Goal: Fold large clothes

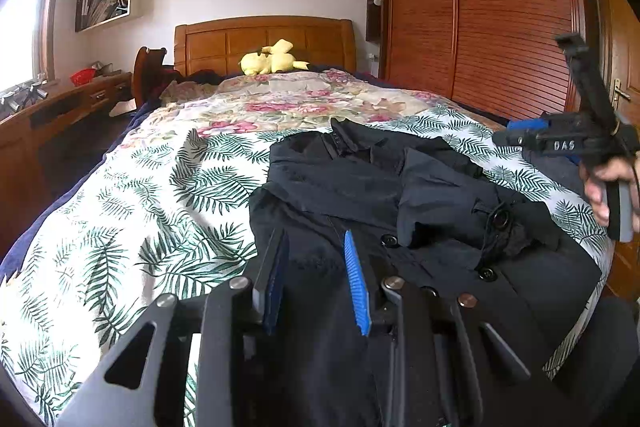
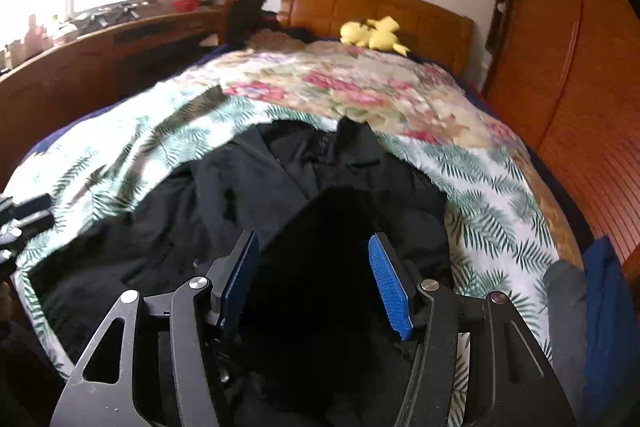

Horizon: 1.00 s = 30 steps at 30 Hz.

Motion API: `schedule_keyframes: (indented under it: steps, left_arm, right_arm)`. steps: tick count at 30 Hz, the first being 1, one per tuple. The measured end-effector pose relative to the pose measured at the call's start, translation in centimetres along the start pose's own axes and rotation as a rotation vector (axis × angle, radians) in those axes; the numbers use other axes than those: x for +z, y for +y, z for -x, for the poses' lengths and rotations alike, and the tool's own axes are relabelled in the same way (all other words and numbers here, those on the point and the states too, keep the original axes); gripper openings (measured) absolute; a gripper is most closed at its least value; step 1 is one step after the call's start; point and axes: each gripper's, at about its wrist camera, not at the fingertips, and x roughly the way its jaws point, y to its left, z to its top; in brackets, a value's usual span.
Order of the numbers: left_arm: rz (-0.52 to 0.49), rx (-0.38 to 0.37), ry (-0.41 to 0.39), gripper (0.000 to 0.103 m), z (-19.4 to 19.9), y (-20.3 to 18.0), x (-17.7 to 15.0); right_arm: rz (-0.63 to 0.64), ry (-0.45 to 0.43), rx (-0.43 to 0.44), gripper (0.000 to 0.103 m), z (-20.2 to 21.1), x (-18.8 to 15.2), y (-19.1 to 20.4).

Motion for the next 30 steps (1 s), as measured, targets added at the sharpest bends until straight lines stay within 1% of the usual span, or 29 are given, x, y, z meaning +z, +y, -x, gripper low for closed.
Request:
schedule_keyframes:
  steps: [2, 5, 9, 13, 17, 21, 22, 23, 24, 25, 26, 30]
  left_arm:
    - [-0.001, 0.001, 0.003, 0.027, 0.0, 0.0, -0.1]
    - [0.002, 0.002, 0.0, 0.027, 0.0, 0.2, 0.0]
    - [0.004, 0.003, -0.002, 0.027, 0.1, 0.2, 0.0]
    - [0.0, 0.005, 0.0, 0.027, 0.0, 0.1, 0.0]
    - [0.0, 0.004, 0.005, 0.027, -0.1, 0.1, 0.0]
    - [-0.003, 0.007, 0.006, 0.027, -0.3, -0.1, 0.1]
    - [-0.003, 0.006, 0.004, 0.027, -0.3, -0.2, 0.2]
    - [-0.002, 0.006, 0.003, 0.027, -0.3, -0.2, 0.2]
    - [-0.002, 0.006, 0.002, 0.027, -0.3, -0.2, 0.1]
    - [-0.001, 0.005, 0.001, 0.027, -0.3, -0.2, 0.1]
    - [-0.001, 0.005, 0.002, 0.027, -0.3, -0.3, 0.1]
    - [-0.002, 0.012, 0.005, 0.027, -0.2, 0.0, 0.1]
  right_arm:
    - [-0.027, 0.021, 0.014, 0.059, -0.7, -0.8, -0.2]
    - [-0.059, 0.039, 0.063, 0.059, -1.1, -1.7, 0.0]
    - [-0.034, 0.038, 0.102, 0.059, -0.6, -2.6, 2.1]
    - [-0.01, 0.071, 0.139, 0.059, -0.7, -3.7, 3.7]
    - [0.01, 0.144, 0.129, 0.059, -1.9, -5.7, 3.9]
    - [-0.004, 0.183, 0.136, 0.058, -2.3, -7.3, 3.2]
    - [0.0, 0.196, 0.134, 0.054, -2.4, -7.8, 3.1]
    - [0.003, 0.202, 0.137, 0.048, -2.4, -8.1, 3.0]
    - [0.009, 0.225, 0.145, 0.033, -2.7, -8.4, 3.0]
    - [0.012, 0.241, 0.153, 0.014, -2.9, -8.7, 3.0]
    - [0.015, 0.249, 0.169, 0.008, -2.9, -8.7, 3.1]
    - [0.033, 0.195, 0.209, 0.006, -1.4, -7.4, 4.0]
